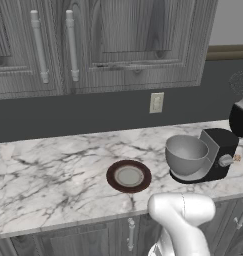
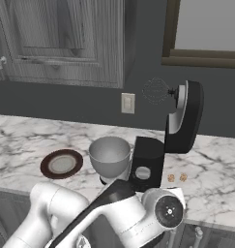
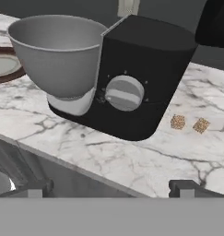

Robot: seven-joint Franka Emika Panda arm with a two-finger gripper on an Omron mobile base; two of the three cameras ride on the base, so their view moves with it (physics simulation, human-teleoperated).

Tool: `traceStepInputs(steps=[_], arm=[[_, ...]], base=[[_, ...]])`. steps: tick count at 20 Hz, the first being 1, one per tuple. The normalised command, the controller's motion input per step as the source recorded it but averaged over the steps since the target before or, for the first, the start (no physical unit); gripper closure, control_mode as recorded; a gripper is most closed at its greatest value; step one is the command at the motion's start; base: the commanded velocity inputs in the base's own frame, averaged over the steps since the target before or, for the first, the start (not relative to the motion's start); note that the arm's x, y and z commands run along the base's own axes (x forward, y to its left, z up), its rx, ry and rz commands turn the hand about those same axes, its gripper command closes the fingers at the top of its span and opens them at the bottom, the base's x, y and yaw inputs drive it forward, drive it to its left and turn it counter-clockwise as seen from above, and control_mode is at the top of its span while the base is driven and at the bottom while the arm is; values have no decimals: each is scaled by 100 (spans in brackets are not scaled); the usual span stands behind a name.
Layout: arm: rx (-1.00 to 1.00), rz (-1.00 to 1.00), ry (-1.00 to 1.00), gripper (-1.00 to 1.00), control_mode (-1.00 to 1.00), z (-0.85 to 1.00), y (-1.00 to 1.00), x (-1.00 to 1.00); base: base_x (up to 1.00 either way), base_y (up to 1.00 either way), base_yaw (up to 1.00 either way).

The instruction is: Add butter and sugar cubes to the stand mixer bowl and then turn on the stand mixer to begin making frosting.

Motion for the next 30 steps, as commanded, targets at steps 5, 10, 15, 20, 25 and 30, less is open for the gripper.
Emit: traceStepInputs(steps=[5,10,15,20,25,30], arm=[[2,12,-15,-100,-100,-3,-49,44],[0,23,-17,-100,-100,-15,-32,52],[0,33,-18,-100,-100,-30,-20,57],[0,19,-12,-100,-100,-11,-47,21],[0,9,-2,-100,-100,-2,-58,3],[0,9,0,-100,-100,-12,-31,21]], base=[[0,0,0],[0,0,0],[0,0,0],[0,0,0],[0,0,0],[0,0,0]])
